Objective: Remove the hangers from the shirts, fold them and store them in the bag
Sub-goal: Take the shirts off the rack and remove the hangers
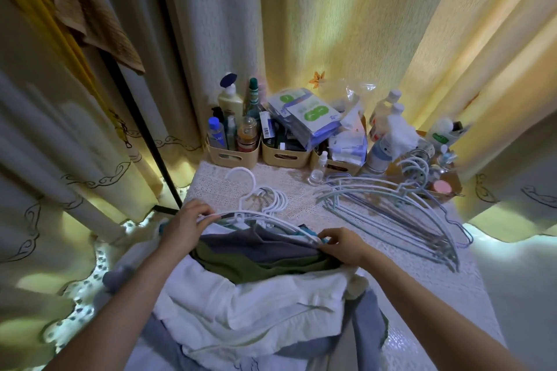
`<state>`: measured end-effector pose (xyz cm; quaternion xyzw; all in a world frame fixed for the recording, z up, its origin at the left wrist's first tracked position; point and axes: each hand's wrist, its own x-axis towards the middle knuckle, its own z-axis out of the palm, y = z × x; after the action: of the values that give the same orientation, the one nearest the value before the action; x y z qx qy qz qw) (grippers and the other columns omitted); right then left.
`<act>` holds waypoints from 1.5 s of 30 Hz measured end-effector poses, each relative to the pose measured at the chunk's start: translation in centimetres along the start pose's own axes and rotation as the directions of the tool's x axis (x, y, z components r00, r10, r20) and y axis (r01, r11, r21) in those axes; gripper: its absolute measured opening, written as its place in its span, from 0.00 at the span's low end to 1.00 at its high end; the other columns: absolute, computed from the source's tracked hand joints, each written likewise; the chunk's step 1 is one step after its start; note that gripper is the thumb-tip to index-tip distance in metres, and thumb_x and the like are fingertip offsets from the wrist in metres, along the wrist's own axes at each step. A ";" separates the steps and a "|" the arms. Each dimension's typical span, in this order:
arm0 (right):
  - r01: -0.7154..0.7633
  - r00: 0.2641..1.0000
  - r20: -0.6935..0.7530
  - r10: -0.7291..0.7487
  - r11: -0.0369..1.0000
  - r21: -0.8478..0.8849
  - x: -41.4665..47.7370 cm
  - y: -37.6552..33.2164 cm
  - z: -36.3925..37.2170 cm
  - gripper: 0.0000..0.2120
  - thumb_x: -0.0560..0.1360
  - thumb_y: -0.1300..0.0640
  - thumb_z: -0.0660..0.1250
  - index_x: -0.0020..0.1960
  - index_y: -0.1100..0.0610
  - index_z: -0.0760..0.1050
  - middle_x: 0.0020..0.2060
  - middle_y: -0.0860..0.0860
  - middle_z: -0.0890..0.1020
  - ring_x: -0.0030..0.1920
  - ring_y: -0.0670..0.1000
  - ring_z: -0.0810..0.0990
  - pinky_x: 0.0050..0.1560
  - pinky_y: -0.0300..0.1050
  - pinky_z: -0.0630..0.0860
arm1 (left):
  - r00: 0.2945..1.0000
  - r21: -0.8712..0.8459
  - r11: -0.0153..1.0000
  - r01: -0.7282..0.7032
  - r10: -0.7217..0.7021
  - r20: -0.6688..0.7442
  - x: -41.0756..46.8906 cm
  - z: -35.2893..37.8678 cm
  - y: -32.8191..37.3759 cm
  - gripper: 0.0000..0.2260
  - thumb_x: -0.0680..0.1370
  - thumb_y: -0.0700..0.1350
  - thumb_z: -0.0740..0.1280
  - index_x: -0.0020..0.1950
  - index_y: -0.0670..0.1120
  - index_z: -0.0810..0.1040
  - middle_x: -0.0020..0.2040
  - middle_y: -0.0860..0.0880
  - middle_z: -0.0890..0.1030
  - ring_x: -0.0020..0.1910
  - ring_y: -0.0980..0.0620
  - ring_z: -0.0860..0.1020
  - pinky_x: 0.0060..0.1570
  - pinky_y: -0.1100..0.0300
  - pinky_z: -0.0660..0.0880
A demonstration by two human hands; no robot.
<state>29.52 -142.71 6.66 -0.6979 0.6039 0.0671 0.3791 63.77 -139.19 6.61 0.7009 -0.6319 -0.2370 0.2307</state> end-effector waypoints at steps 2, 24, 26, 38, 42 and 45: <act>-0.070 0.998 0.004 0.070 0.989 0.128 -0.2 0.1 0.0 0.11 0.77 0.52 0.65 0.58 0.52 0.79 0.46 0.51 0.80 0.43 0.48 0.75 0.46 0.39 0.70 | 1.000 -0.006 1.000 -0.003 0.003 0.002 -0.2 -0.3 -0.1 0.07 0.77 0.44 0.68 0.39 0.47 0.75 0.42 0.49 0.76 0.43 0.47 0.76 0.44 0.50 0.73; -0.306 0.944 -0.003 0.329 0.883 0.355 -0.7 -2.6 0.2 0.18 0.74 0.47 0.66 0.49 0.63 0.81 0.46 0.58 0.81 0.44 0.54 0.77 0.47 0.46 0.74 | 0.994 -0.084 0.996 -0.030 0.038 0.098 -0.6 1.6 5.7 0.11 0.79 0.52 0.64 0.42 0.47 0.80 0.38 0.50 0.77 0.41 0.50 0.76 0.42 0.53 0.72; -0.299 0.949 -0.005 0.316 0.903 0.307 -1.0 -2.6 0.0 0.16 0.74 0.48 0.66 0.48 0.62 0.80 0.44 0.56 0.79 0.43 0.53 0.76 0.44 0.44 0.71 | 0.995 -0.030 0.999 -0.027 0.030 0.094 -0.5 1.8 6.3 0.13 0.80 0.51 0.61 0.44 0.45 0.80 0.40 0.49 0.78 0.42 0.49 0.77 0.43 0.51 0.74; -0.388 0.920 0.120 0.373 0.823 0.416 -1.8 0.1 -0.5 0.10 0.76 0.55 0.66 0.46 0.63 0.78 0.35 0.56 0.76 0.32 0.51 0.72 0.33 0.42 0.69 | 0.998 -0.086 0.994 0.070 -0.069 0.011 0.3 -0.6 5.3 0.11 0.80 0.54 0.59 0.42 0.54 0.77 0.40 0.53 0.80 0.41 0.51 0.78 0.44 0.52 0.74; -0.288 0.952 0.141 0.271 0.641 0.712 -2.9 1.7 0.2 0.09 0.78 0.65 0.63 0.53 0.67 0.79 0.46 0.59 0.80 0.39 0.53 0.77 0.41 0.44 0.76 | 0.993 -0.351 0.935 0.050 -0.083 -0.078 1.6 -2.7 6.0 0.10 0.80 0.52 0.61 0.40 0.57 0.77 0.37 0.54 0.82 0.38 0.53 0.81 0.42 0.53 0.77; -0.107 0.862 -0.291 0.416 0.710 0.696 -2.8 1.3 -2.0 0.12 0.80 0.66 0.57 0.58 0.64 0.77 0.55 0.57 0.80 0.49 0.55 0.78 0.46 0.44 0.74 | 0.997 -0.236 0.972 0.018 -0.001 0.071 1.9 -2.5 6.9 0.09 0.80 0.54 0.61 0.43 0.55 0.78 0.39 0.52 0.82 0.38 0.52 0.81 0.44 0.49 0.78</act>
<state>26.91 -141.67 9.09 -0.4201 0.7507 -0.2501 0.4443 60.11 -141.72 12.78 0.6625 -0.6037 -0.3364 0.2890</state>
